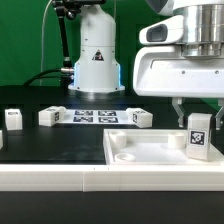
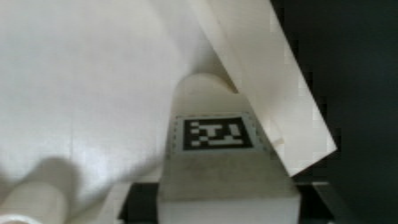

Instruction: Assemble one leg

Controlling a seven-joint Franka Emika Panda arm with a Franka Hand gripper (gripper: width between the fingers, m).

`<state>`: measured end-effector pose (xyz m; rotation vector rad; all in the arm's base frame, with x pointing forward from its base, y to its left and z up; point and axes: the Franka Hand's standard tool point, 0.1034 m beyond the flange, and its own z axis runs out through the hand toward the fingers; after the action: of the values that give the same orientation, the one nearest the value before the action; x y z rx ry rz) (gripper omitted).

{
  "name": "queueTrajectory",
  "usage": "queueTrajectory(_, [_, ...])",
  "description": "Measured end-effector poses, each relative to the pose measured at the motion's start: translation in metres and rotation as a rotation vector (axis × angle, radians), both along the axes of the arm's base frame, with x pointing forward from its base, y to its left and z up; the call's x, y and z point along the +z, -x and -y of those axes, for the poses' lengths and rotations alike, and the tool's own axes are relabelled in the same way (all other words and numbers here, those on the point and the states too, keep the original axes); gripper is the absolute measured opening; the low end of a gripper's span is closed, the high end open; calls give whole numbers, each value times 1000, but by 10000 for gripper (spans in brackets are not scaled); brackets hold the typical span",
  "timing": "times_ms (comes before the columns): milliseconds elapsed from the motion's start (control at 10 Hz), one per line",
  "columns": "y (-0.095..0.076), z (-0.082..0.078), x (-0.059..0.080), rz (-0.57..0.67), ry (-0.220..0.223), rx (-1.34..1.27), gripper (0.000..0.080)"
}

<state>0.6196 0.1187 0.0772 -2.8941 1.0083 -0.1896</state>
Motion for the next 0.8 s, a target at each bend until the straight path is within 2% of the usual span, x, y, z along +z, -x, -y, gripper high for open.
queueTrajectory(300, [2,-2,0,-3,-24,-327,292])
queueTrajectory(600, [3,-1,0,-15,-59,-463,292])
queueTrajectory(800, [3,-2,0,-15,-60,-449,294])
